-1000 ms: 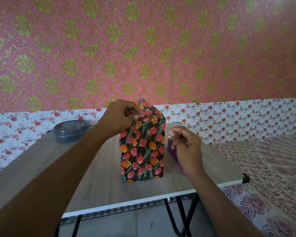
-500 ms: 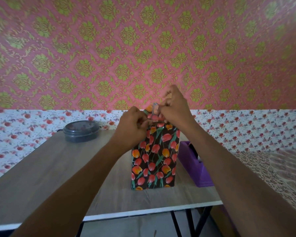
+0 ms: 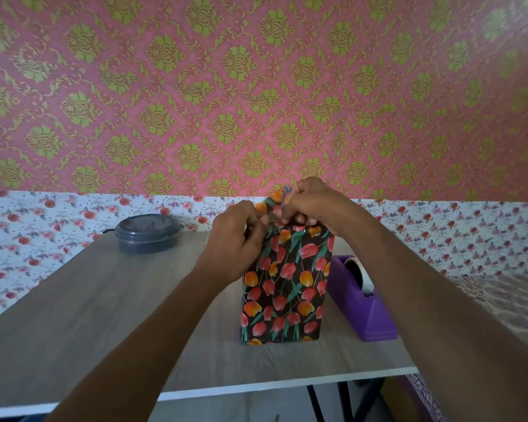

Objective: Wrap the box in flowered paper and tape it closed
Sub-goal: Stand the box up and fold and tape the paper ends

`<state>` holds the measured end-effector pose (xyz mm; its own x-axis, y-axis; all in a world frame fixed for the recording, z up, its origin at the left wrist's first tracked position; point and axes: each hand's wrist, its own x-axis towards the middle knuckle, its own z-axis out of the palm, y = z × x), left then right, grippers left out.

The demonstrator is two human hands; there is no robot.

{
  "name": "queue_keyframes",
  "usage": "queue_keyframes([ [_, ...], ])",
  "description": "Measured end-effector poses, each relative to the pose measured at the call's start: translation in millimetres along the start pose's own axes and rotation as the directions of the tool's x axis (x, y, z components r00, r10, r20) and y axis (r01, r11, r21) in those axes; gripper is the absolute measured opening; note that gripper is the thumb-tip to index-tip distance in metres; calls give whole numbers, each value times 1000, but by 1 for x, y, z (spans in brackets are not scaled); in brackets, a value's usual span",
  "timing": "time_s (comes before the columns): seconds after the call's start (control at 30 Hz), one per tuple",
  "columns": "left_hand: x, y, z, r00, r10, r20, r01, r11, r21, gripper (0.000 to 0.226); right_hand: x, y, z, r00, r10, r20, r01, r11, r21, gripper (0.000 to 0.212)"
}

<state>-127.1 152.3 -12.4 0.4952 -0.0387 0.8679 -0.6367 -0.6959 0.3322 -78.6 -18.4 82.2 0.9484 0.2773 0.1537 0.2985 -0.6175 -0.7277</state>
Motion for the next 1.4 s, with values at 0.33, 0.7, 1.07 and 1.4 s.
queue_keyframes([
  [0.33,2,1,-2,1000,4,10,-4,1000,-24,25,18,-33,-6,949,251,191,-183,932,-314,6],
  [0.7,6,-1,-6,999,-17,44,19,999,-43,28,22,-50,-15,908,372,192,-199,788,-583,27],
  [1.07,7,6,-9,994,-87,65,93,992,-90,30,10,-17,-37,912,384,144,-277,836,-474,56],
  [1.4,4,8,-14,981,-156,116,169,980,-107,29,-2,20,-34,976,199,88,-205,976,68,67],
])
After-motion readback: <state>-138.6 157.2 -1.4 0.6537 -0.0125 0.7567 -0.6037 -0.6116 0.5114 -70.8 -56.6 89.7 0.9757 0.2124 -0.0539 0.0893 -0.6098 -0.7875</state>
